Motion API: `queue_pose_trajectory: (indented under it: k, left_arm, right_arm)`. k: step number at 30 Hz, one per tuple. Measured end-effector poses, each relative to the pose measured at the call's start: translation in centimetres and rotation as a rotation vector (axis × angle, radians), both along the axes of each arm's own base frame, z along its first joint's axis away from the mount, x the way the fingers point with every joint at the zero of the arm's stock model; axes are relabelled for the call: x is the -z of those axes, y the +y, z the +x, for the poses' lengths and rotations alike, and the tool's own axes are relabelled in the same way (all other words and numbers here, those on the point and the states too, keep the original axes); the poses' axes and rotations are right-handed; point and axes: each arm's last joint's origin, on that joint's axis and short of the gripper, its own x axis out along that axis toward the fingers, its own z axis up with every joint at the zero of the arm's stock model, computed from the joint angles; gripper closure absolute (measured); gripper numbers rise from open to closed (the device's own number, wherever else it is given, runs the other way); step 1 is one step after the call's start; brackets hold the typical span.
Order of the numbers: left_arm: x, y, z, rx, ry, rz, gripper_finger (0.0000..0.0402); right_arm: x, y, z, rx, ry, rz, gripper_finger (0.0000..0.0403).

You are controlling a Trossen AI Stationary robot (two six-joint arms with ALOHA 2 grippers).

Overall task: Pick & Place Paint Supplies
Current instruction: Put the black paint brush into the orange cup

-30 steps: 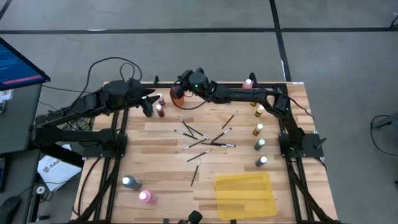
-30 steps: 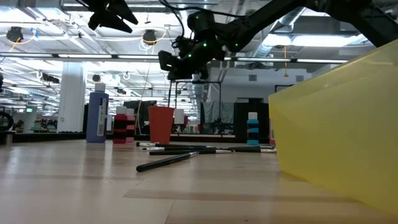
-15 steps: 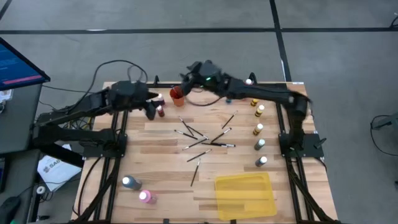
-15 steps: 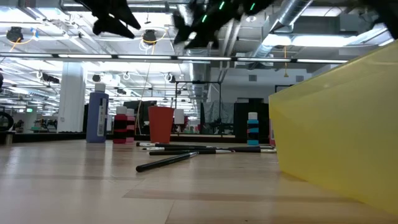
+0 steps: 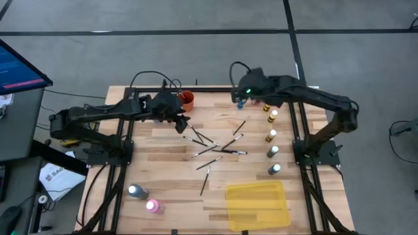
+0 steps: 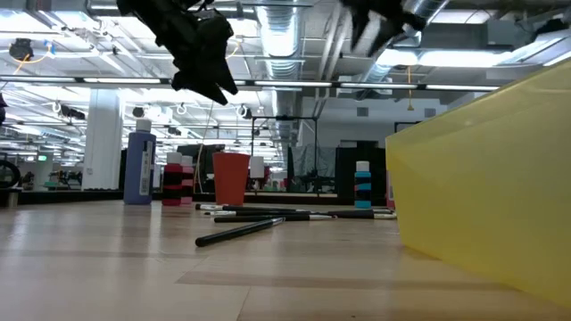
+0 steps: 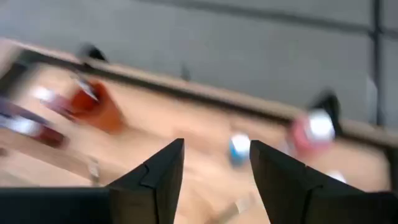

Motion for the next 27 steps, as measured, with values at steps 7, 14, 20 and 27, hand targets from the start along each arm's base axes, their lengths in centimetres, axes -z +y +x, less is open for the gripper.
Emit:
queue_pose_trajectory:
  k: [7,14,20,27]
  left_arm:
    - [-2.2,-0.1,-1.8,-0.021,-0.100,0.017,0.0190]
    - [-4.6,-0.6,-4.4,-0.035,-0.206,0.050,0.0190]
    - [-5.7,-1.0,-5.7,-0.034,-0.263,0.067,0.0190]
    - [-5.9,-1.2,-6.0,-0.023,-0.273,0.063,0.0190]
  right_arm:
    - [7.7,-1.0,2.2,0.278,0.247,0.225,0.0203]
    - [14.4,-3.8,4.0,0.322,0.273,0.478,0.0185]
    - [17.8,-6.5,3.1,0.447,0.173,0.507,0.0193]
    - [19.9,-8.0,1.8,0.537,0.103,0.523,0.0206]
